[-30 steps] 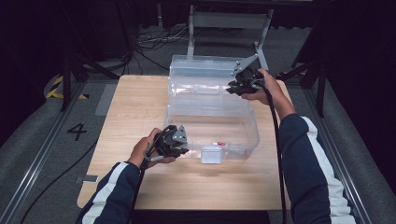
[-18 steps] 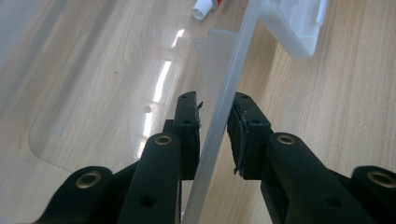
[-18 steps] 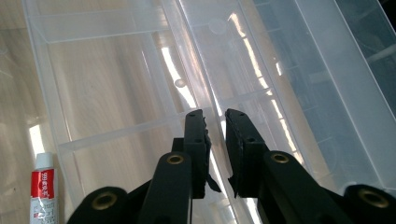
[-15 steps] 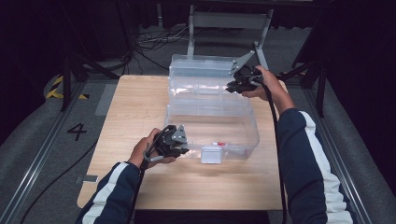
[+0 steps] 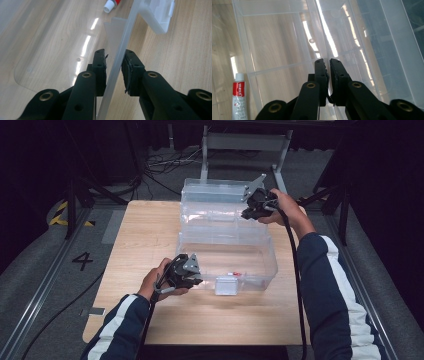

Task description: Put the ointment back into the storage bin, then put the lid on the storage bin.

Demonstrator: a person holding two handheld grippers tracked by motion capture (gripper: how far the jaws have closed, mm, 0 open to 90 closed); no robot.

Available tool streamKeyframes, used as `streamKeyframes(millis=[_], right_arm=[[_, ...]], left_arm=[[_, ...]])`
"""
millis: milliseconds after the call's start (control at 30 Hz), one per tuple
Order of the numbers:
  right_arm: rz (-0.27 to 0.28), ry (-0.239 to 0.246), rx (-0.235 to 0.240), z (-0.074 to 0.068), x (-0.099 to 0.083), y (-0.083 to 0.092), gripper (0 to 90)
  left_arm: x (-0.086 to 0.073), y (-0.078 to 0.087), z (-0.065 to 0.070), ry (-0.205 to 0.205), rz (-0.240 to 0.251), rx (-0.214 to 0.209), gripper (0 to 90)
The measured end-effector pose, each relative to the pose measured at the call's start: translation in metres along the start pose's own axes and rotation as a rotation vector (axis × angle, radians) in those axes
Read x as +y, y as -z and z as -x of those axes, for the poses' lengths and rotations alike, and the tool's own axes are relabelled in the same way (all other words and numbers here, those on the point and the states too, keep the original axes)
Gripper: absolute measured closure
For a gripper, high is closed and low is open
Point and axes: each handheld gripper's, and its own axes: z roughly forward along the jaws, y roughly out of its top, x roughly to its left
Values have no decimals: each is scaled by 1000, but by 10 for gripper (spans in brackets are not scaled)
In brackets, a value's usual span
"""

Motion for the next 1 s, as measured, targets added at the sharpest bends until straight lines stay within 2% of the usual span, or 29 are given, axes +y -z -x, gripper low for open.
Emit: streamKeyframes(millis=[133,500,567,700,833,1000], right_arm=[[-15,-1,-2,-1,3,-1,851],[1,-16,6,-2,3,0,853],[17,-19,12,-2,2,-1,856],[14,-26,7,-4,3,0,860],[17,-12,-1,-7,3,0,866],[31,-27,-3,-9,2,2,867]], left_arm=[[0,0,0,1,1,3,742],[-1,0,0,10,13,5,738],[-1,0,0,13,13,5,737],[-1,0,0,21,17,5,737],[-1,0,0,27,19,1,737],[-1,0,1,33,22,5,733]])
